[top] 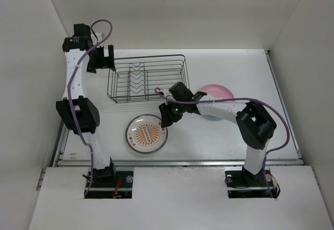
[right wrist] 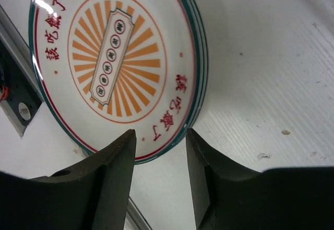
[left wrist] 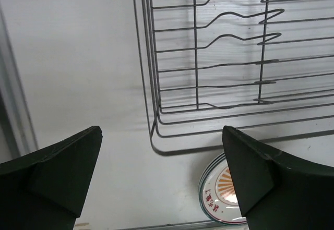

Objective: Unload the plates from the dish rack

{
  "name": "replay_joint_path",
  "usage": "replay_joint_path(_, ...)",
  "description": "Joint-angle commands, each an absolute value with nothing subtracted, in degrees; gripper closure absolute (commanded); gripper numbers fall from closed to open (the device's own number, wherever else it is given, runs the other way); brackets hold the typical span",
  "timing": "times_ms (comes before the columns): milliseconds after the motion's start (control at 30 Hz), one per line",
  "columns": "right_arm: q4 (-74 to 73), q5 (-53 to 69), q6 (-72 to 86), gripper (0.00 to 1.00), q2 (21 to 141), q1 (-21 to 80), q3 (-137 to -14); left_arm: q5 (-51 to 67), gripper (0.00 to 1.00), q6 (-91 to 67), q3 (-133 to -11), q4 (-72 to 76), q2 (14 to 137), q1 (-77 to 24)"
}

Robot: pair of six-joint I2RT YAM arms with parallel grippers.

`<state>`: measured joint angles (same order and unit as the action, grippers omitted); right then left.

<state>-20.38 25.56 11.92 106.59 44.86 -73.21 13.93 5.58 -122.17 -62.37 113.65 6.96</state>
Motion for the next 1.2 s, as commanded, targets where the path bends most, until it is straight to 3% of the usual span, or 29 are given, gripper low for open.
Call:
replay_joint_path(0, -19.61, 21.63, 10.37, 0.51, 101.45, 46.93, -76.03, 9.59, 0.00, 7.47, -122.08, -62.93, 106.19, 6.94)
replay_joint_path(167, -17.67, 11.19, 11.94, 0.49, 91.07, 46.41, -73.39, 6.86, 0.00, 6.60, -119.36, -61.79, 99.24, 9.13)
replay_joint_path(267, -20.29, -7.50, 19.64, 0.37, 82.73, 42.90, -72.77, 3.27, 0.00, 1.95, -116.72, -60.30, 94.84, 11.42)
replay_joint_path(300, -23.70, -14.34, 22.04, 0.30, 80.53, 41.93, -72.77, -1.45, 0.00, 0.63, -116.02, -60.29, 93.79, 11.43)
replay_joint_path(333, -25.73, -29.29, 24.32, 0.22, 78.25, 40.10, -73.30, -3.93, 0.00, -0.60, -115.32, -59.60, 92.82, 12.12)
replay_joint_path(367, -27.93, -37.19, 26.61, 0.07, 73.79, 39.03, -73.30, -6.30, 0.00, -1.49, -113.05, -59.59, 90.46, 12.13)
replay_joint_path(433, -32.84, -57.17, 29.09, 0.01, 69.28, 36.66, -73.30, -12.46, 0.00, -2.11, -109.79, -56.88, 87.55, 12.66)
replay_joint_path(600, -35.68, -85.75, 29.09, 0.00, 53.83, 29.54, -67.86, -17.84, 0.00, -1.49, -98.38, -52.65, 78.16, 12.66)
replay_joint_path(733, -36.83, -90.09, 29.09, 0.00, 42.74, 28.92, -66.01, -20.03, 0.00, -1.49, -92.91, -50.10, 75.06, 12.66)
replay_joint_path(867, -35.52, -81.93, 27.00, 0.00, 35.08, 28.92, -65.40, -20.04, 0.00, -1.49, -92.90, -50.10, 75.58, 12.66)
replay_joint_path(1167, -29.62, -84.90, 24.35, 0.00, 35.85, 28.92, -63.28, -15.21, 0.00, -2.02, -91.85, -50.63, 75.06, 12.66)
